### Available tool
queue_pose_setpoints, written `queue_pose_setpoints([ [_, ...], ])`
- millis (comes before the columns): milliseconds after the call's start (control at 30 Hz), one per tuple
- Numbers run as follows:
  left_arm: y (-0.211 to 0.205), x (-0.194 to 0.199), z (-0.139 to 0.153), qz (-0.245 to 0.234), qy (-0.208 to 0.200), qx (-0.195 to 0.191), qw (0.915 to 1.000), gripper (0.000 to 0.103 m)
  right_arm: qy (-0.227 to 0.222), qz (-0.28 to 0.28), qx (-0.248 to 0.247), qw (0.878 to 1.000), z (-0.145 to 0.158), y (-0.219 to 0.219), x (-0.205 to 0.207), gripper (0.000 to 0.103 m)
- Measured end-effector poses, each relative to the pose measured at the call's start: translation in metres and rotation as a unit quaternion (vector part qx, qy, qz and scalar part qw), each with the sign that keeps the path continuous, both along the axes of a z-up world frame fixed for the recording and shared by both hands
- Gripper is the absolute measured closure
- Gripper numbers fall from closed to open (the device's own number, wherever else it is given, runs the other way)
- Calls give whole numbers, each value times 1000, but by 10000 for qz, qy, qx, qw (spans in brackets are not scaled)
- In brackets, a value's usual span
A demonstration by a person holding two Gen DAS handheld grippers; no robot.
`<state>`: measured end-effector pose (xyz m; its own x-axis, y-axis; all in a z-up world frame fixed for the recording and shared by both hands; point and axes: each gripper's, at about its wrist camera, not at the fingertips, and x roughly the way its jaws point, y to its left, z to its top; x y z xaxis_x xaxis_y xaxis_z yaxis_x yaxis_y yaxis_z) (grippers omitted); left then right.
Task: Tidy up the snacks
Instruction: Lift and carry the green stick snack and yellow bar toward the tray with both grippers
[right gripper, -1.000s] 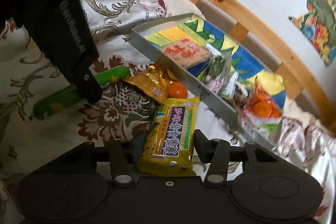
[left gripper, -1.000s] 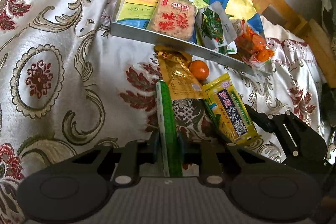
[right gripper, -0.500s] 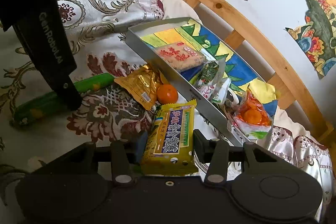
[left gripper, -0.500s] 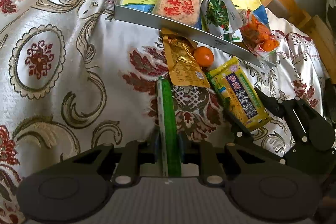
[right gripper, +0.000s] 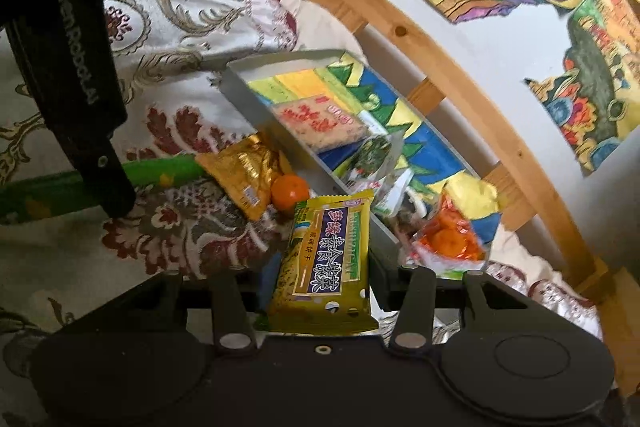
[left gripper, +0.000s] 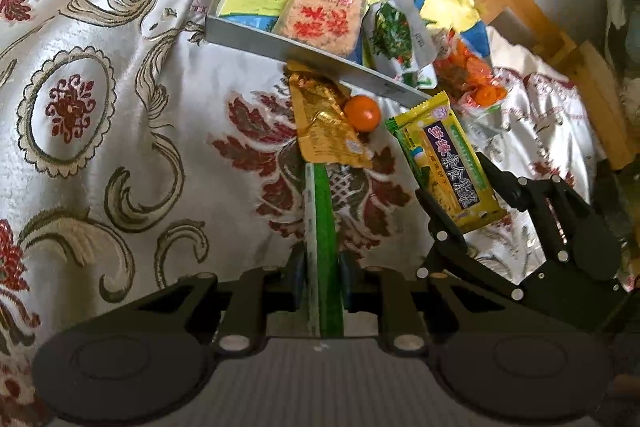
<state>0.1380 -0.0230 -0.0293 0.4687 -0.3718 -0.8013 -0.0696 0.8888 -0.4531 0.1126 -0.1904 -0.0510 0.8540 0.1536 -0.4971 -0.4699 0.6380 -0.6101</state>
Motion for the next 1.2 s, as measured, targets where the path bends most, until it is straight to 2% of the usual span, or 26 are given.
queue_pose_setpoints([
  [200,0,4,14,70,-250,-26,9997,84,-270,-4,187,9995,9,-3,0,54],
  [800,8,-5,42,346,-457,-334,9978,84,-575,-118,503,9970,23,-10,2,54],
  [1000,10,-10,57,414,-719,-352,9959,84,-681,-131,585,9959,27,-12,2,54],
  [1200,7,8,68,511,-990,-299,9933,84,-811,-193,607,9947,33,-17,5,54],
])
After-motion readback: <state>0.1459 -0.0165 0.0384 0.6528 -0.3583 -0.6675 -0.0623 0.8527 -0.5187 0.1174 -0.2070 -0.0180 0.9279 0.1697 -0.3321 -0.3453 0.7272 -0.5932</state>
